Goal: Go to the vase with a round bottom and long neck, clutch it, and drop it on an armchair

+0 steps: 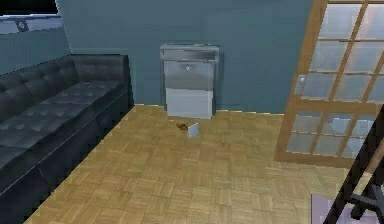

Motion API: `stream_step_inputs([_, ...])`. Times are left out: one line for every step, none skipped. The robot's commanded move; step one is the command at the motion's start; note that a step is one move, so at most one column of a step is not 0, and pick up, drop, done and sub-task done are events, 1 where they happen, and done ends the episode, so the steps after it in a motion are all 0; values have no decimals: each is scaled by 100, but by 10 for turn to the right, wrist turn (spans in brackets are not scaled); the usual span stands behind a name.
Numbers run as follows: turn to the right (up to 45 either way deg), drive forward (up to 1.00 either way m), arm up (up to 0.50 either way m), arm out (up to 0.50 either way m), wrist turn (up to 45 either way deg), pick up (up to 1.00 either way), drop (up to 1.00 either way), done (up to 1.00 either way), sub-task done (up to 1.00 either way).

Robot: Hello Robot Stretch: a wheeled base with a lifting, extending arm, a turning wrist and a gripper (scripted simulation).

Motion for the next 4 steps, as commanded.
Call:
stream_step_inputs([0, 0, 0, 0, 450, 0, 0, 0, 0])
stream_step_inputs([0, 0, 0, 0, 450, 0, 0, 0, 0])
stream_step_inputs([0, 0, 0, 0, 60, 0, 0, 0, 0])
stream_step_inputs([0, 0, -38, 0, 0, 0, 0, 0, 0])
